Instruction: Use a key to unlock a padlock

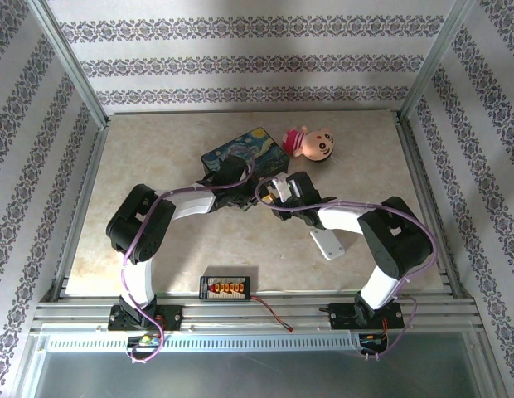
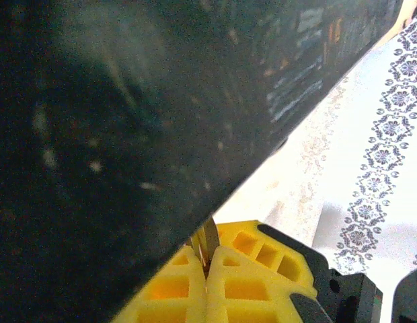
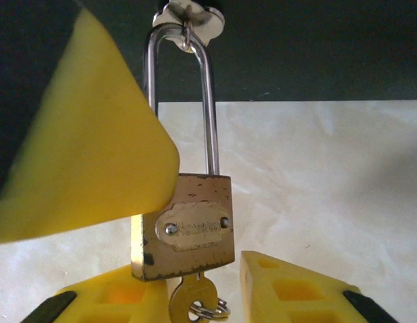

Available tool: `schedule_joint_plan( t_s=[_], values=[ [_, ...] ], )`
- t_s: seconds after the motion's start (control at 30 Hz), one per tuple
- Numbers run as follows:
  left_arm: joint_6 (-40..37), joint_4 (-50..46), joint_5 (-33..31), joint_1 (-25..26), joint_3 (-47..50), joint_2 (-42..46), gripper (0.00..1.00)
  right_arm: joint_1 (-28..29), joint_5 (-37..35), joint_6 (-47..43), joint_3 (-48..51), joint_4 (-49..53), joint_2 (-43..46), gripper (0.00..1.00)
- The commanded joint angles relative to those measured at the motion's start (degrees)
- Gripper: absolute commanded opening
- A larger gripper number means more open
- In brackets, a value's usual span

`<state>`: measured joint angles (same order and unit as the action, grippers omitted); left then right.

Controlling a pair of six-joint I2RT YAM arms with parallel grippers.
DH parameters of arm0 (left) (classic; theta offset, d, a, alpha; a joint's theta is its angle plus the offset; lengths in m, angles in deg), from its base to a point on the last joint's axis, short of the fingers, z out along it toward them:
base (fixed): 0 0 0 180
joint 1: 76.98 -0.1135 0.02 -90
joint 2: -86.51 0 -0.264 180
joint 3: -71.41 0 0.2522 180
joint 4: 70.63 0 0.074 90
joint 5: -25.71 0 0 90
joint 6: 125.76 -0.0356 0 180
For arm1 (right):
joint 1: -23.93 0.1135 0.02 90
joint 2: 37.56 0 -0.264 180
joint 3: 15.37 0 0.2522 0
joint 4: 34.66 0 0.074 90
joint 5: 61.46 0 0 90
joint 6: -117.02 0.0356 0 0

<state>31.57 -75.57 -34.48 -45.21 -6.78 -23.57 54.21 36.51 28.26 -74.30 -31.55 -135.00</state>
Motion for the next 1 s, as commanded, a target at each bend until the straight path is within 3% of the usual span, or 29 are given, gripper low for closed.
schedule_joint_plan(
  t_s=[0.0, 0.13, 0.47, 0.77, 0.97],
  values=[
    [3.9, -9.6, 8.2, 0.8, 2.8, -2.4, 0.0, 0.0, 0.8, 0.0, -1.1, -1.4, -0.2, 0.17],
    [3.6, -9.8, 8.6, 0.9, 3.1, -2.5, 0.0, -2.4, 6.9, 1.5, -1.7, -2.1, -0.1, 0.05],
    [2.4, -9.6, 9.1, 1.0, 4.2, -2.5, 0.0, -12.1, 34.4, 8.8, -3.2, -4.4, -3.1, 0.03],
    [3.1, -9.5, 8.5, 0.8, 5.2, -1.9, 0.0, -15.5, 43.2, 17.4, -3.6, -9.8, -5.9, 0.0],
    [5.1, -6.7, 8.1, 0.8, 7.3, -0.9, 0.29, -16.6, 43.4, 21.1, -3.0, -12.3, -7.1, 0.0]
  ],
)
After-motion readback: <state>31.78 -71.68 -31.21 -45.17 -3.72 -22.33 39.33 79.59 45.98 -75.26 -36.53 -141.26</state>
